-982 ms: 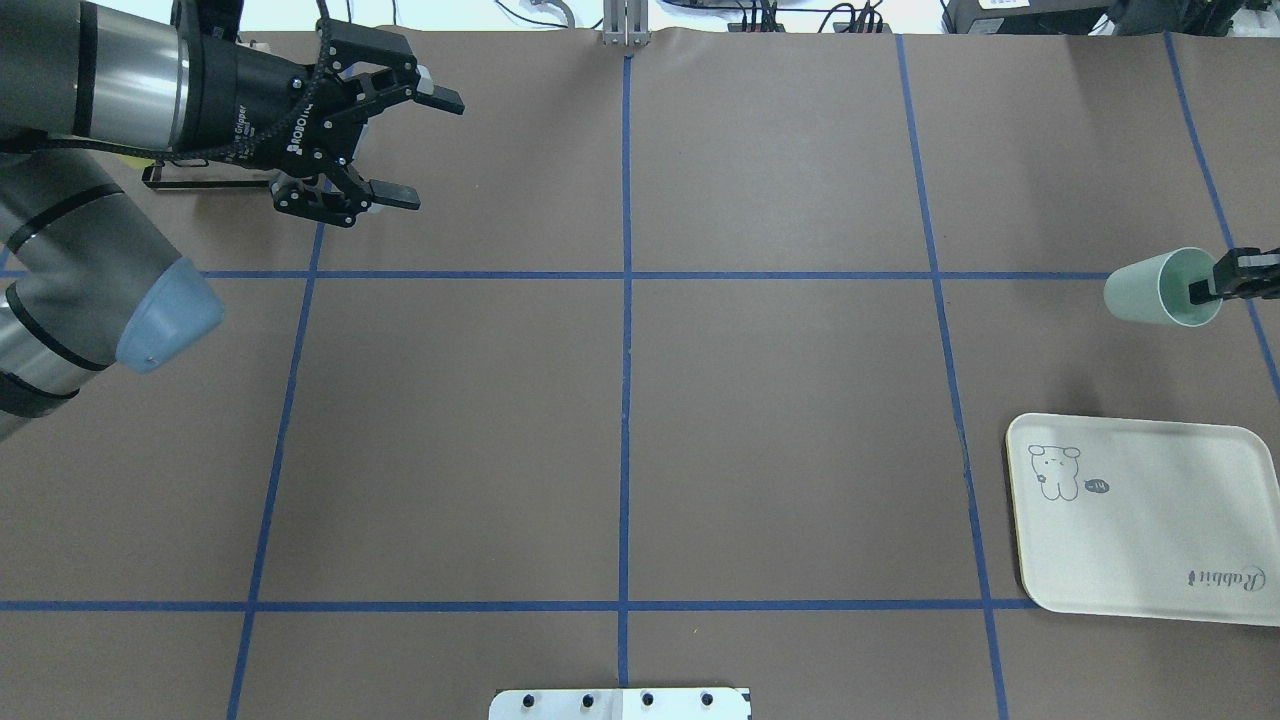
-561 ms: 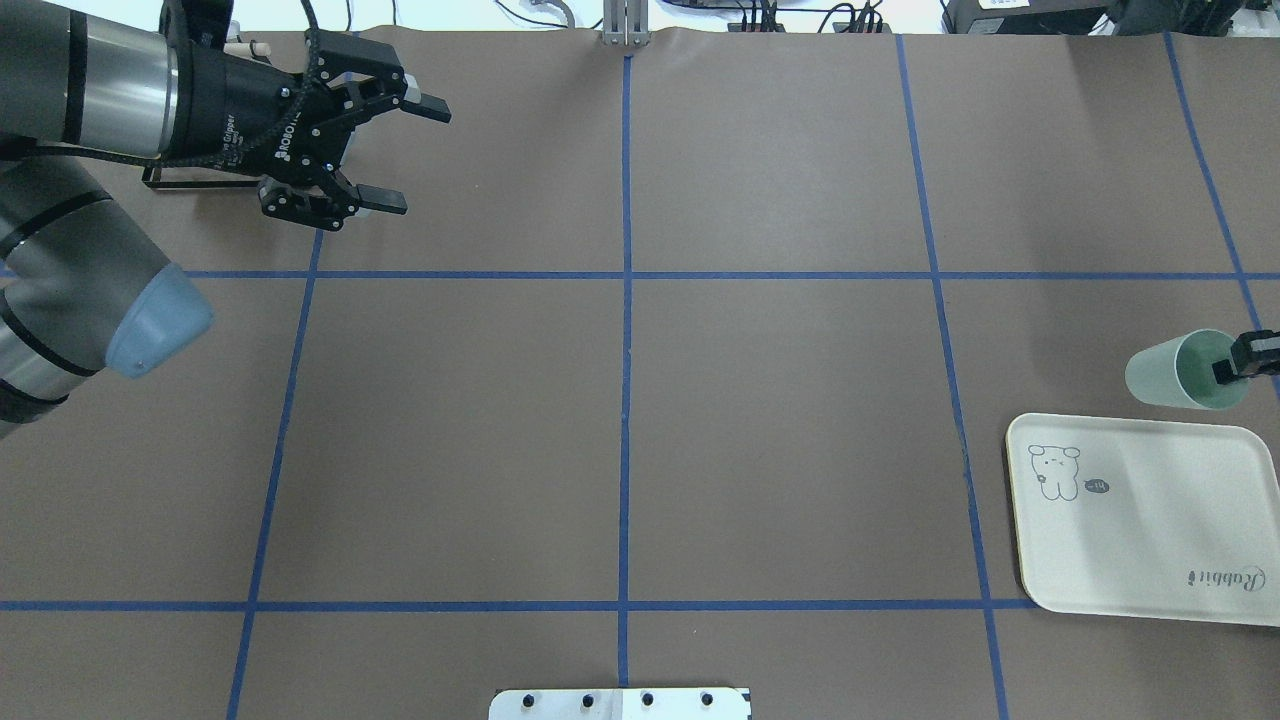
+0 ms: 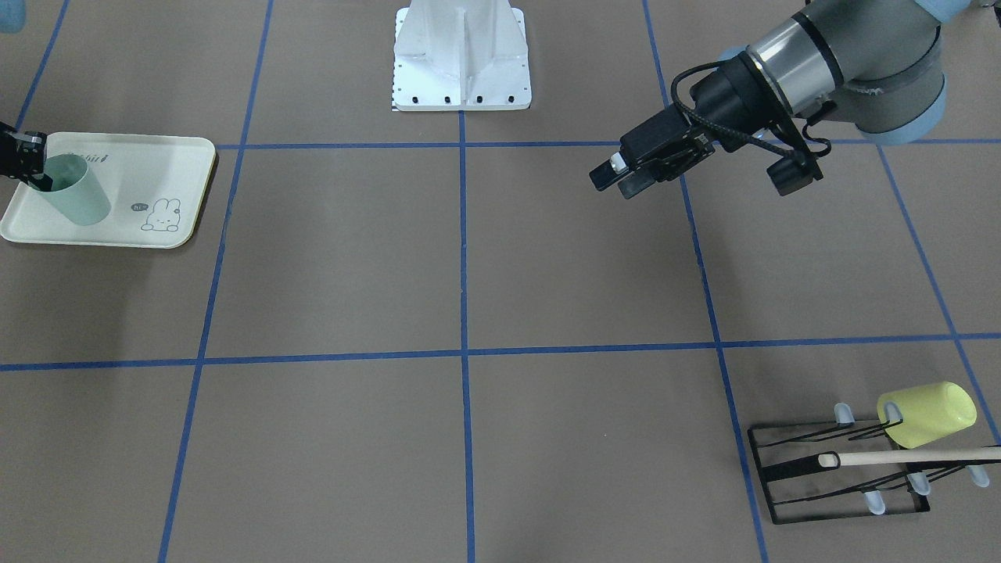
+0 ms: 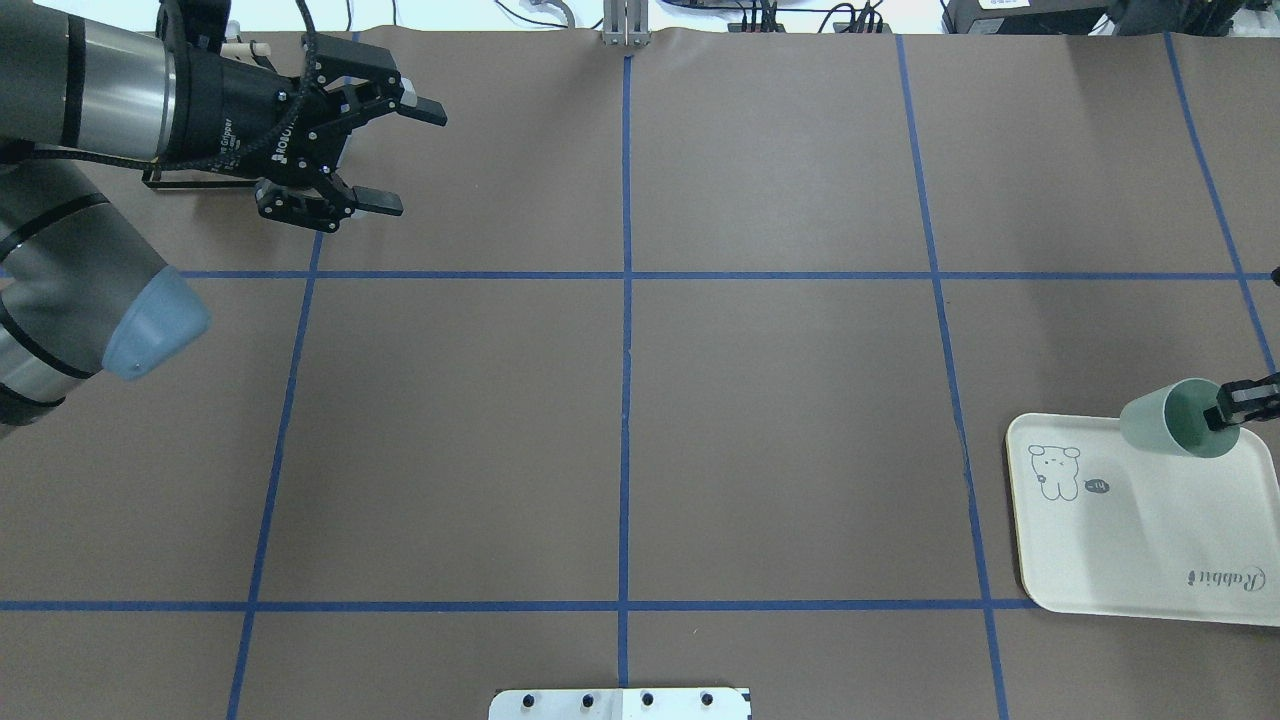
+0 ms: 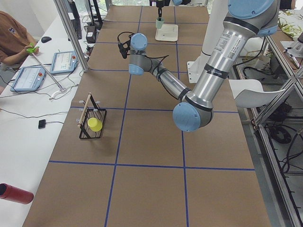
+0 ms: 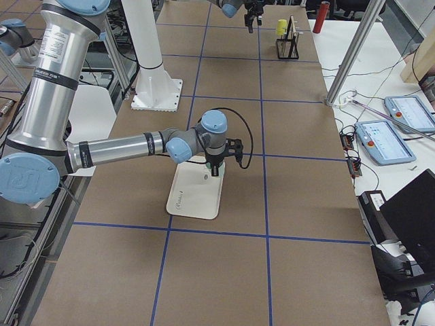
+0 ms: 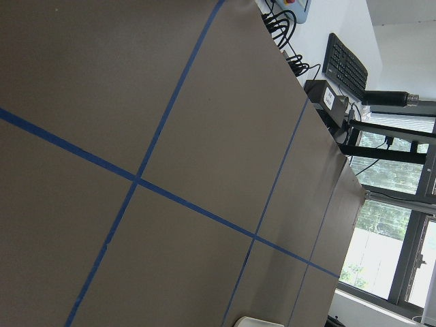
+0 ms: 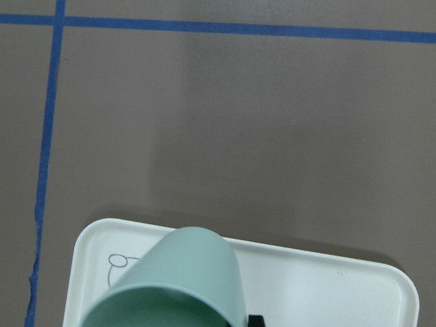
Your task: Left arm grabs green cup and hands to right arm on tray
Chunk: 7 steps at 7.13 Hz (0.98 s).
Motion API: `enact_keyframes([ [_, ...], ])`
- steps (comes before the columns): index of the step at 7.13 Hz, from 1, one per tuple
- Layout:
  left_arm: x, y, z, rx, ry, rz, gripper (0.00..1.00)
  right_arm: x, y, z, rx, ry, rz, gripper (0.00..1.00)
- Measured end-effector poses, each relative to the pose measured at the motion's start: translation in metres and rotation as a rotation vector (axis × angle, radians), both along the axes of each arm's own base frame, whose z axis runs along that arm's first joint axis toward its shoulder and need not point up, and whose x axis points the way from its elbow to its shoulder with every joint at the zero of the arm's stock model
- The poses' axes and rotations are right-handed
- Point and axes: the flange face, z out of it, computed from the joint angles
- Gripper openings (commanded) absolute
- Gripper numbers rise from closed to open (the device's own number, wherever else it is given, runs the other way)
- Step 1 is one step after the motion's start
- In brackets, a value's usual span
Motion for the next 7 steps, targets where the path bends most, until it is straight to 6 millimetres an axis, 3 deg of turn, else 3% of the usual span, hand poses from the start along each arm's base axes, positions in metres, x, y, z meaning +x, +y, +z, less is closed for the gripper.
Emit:
enact_keyframes([
  [3,-0.001,0.001,-0.001,0.002,0.001,0.000,1.00,-0.012,0.025,0.025,-0.050,0.030,-0.068,0.00],
  [5,0.000,0.001,0.000,0.001,0.000,0.001,1.00,-0.018,0.031,0.039,-0.071,0.042,-0.093,0.00],
  [6,0.000,0.001,0.000,0.001,0.000,0.002,1.00,-0.020,0.032,0.045,-0.080,0.046,-0.101,0.04],
  [7,0.000,0.001,0.000,0.001,-0.001,0.003,1.00,-0.021,0.033,0.048,-0.085,0.048,-0.106,0.16],
])
